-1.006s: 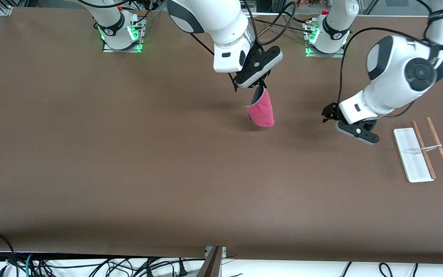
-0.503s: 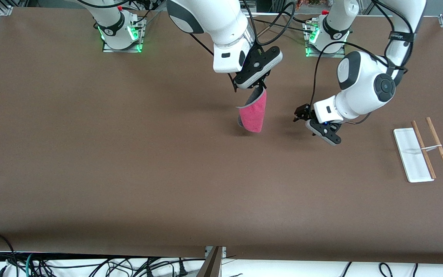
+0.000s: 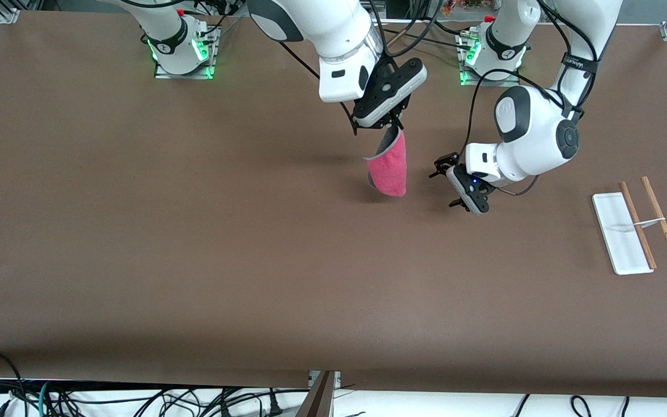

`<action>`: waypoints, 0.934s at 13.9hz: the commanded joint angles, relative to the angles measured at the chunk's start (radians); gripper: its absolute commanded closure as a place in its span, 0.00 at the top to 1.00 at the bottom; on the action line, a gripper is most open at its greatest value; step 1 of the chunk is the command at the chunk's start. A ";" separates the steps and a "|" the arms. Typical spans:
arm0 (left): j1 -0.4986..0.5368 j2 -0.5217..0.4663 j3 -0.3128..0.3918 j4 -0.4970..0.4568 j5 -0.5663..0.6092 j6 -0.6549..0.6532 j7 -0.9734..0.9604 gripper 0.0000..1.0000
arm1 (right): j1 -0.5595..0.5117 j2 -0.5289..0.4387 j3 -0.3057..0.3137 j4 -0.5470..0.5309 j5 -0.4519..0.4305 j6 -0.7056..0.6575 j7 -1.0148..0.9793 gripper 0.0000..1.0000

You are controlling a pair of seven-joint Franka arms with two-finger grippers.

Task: Pass towel and hang on rack
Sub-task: 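Hold the towel up with the right gripper while the left gripper approaches, then grasp the hanging towel's lower end with the left gripper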

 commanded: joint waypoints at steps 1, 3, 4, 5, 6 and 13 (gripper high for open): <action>-0.049 0.010 0.004 -0.023 -0.063 0.062 0.166 1.00 | -0.004 -0.017 0.003 0.000 0.011 -0.017 -0.031 0.00; -0.078 0.031 0.004 -0.021 -0.150 0.097 0.310 1.00 | -0.002 -0.017 0.004 0.000 0.011 -0.016 -0.033 0.00; -0.086 0.044 0.004 -0.021 -0.205 0.106 0.397 1.00 | -0.002 -0.017 0.004 0.000 0.011 -0.016 -0.033 0.00; -0.087 0.053 0.004 -0.021 -0.270 0.106 0.474 1.00 | -0.002 -0.017 0.004 0.000 0.011 -0.014 -0.033 0.00; -0.089 0.062 0.004 -0.020 -0.326 0.106 0.545 1.00 | -0.002 -0.017 0.004 0.000 0.011 -0.013 -0.033 0.00; -0.152 0.081 0.004 0.014 -0.401 0.117 0.682 1.00 | -0.001 -0.017 0.004 0.000 0.009 -0.010 -0.033 0.00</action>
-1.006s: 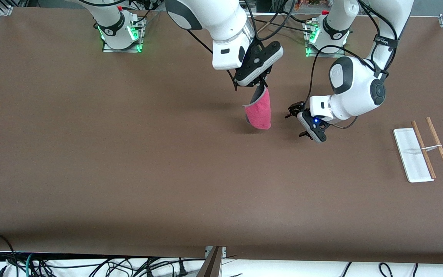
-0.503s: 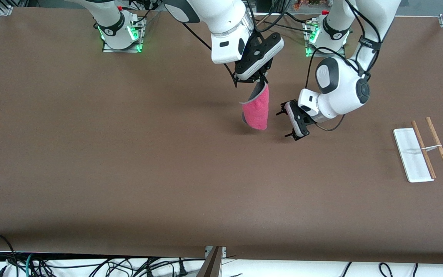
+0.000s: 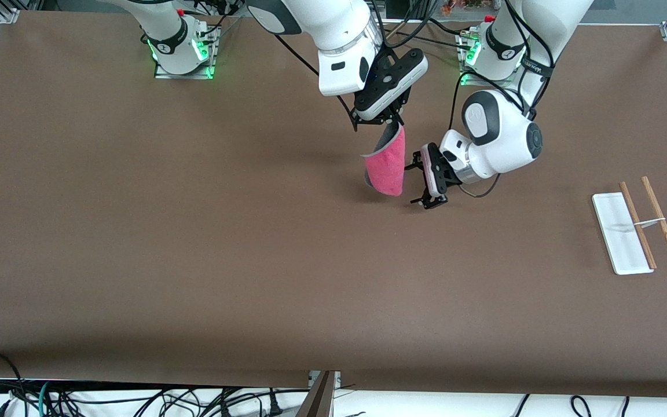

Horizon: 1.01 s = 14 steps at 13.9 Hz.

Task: Pass towel and hang on rack
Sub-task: 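Grasp the hanging towel's lower end with the left gripper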

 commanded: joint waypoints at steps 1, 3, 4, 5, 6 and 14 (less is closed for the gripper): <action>-0.028 0.008 0.005 0.025 -0.030 0.037 0.040 1.00 | -0.001 -0.010 0.004 0.000 0.009 -0.002 -0.015 0.00; -0.048 0.025 0.005 0.037 -0.035 0.052 0.038 1.00 | 0.000 -0.010 0.004 0.000 0.009 -0.001 -0.015 0.00; -0.059 0.037 0.007 0.051 -0.032 0.060 0.038 1.00 | 0.000 -0.010 0.004 0.000 0.011 -0.001 -0.015 0.00; -0.062 0.042 0.007 0.057 -0.033 0.077 0.038 1.00 | 0.000 -0.010 0.004 0.000 0.011 -0.001 -0.019 0.00; -0.071 0.046 0.007 0.060 -0.033 0.086 0.034 1.00 | 0.000 -0.010 0.004 0.000 0.012 -0.001 -0.028 0.00; -0.081 0.051 0.005 0.086 -0.037 0.086 -0.005 1.00 | 0.005 -0.006 0.004 -0.001 0.012 0.001 -0.030 0.00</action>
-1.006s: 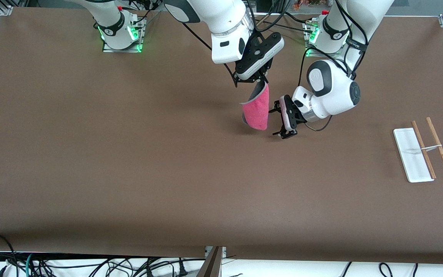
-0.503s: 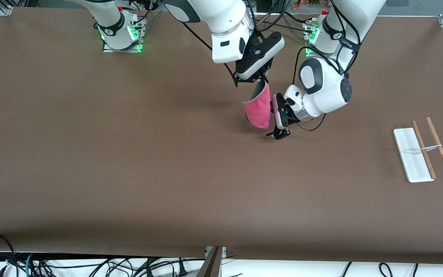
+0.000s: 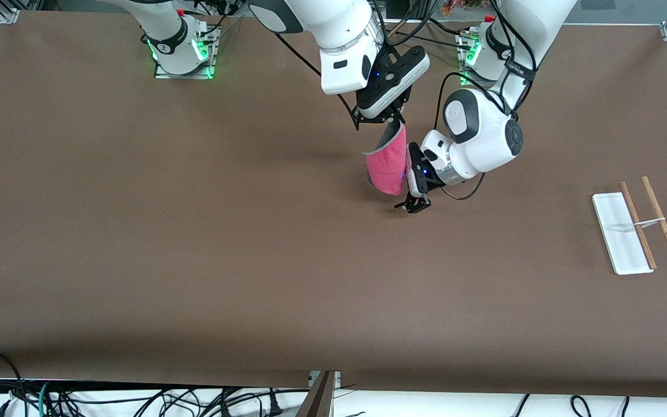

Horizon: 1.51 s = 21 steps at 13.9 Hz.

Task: Pass towel and hang on rack
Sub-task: 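Grasp the hanging towel's lower end with the left gripper, then open the right gripper to release the towel to the left gripper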

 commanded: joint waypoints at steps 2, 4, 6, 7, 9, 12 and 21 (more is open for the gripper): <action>-0.011 0.004 0.004 0.020 -0.017 0.010 0.009 0.84 | 0.001 -0.004 0.002 -0.001 0.012 0.000 -0.016 0.00; -0.011 -0.003 0.006 0.020 0.001 0.008 0.021 0.44 | 0.001 -0.002 0.002 -0.001 0.012 0.000 -0.016 0.00; -0.011 -0.008 0.004 0.020 0.051 0.008 0.014 0.00 | 0.001 -0.001 0.002 -0.001 0.012 0.000 -0.016 0.00; -0.011 -0.013 0.006 0.020 0.052 0.008 0.014 0.00 | 0.001 -0.001 0.002 -0.001 0.012 0.000 -0.016 0.00; -0.010 -0.020 0.006 0.020 0.093 0.008 0.015 0.00 | 0.001 -0.001 0.002 -0.001 0.012 0.000 -0.016 0.00; -0.005 -0.034 0.010 0.020 0.131 0.008 0.014 0.00 | 0.001 0.001 0.002 -0.001 0.012 0.000 -0.016 0.00; 0.032 -0.103 0.032 0.019 0.160 0.008 0.007 0.00 | 0.001 -0.001 0.002 -0.001 0.014 0.000 -0.009 0.62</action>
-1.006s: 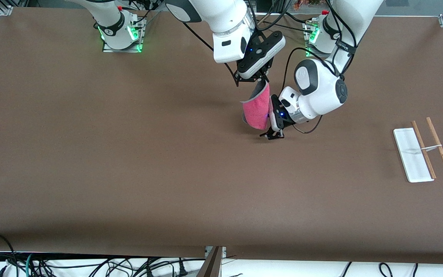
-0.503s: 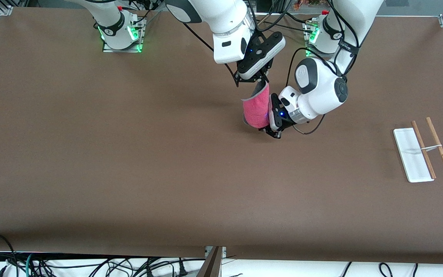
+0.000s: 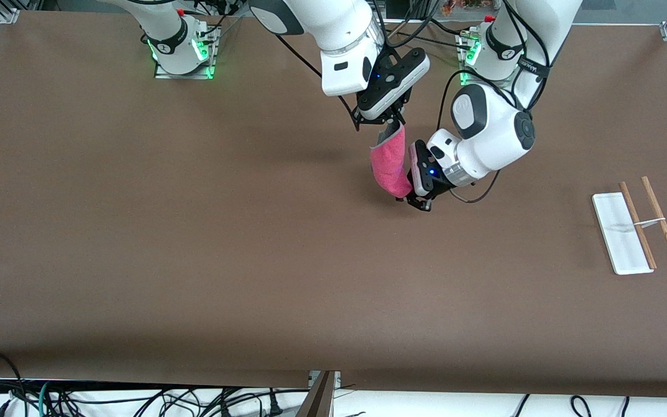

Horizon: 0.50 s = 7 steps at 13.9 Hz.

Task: Pass towel and hang on rack
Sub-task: 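Open the right gripper to release the towel to the left gripper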

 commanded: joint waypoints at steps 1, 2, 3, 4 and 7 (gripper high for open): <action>0.024 -0.061 0.011 -0.009 0.022 -0.003 0.000 0.00 | -0.001 -0.004 0.002 0.000 0.013 0.000 -0.008 1.00; 0.035 -0.075 0.016 -0.009 0.023 -0.002 0.000 0.00 | -0.001 -0.004 0.002 0.000 0.013 0.000 -0.006 1.00; 0.047 -0.089 0.016 -0.010 0.029 -0.003 0.002 0.00 | -0.001 -0.004 0.002 0.000 0.013 0.000 -0.006 1.00; 0.064 -0.104 0.016 -0.015 0.063 -0.005 0.000 0.00 | -0.004 -0.004 0.002 0.000 0.015 0.000 -0.006 1.00; 0.130 -0.147 0.024 -0.030 0.086 -0.017 0.000 0.00 | -0.012 -0.012 -0.005 0.000 0.015 -0.014 -0.003 1.00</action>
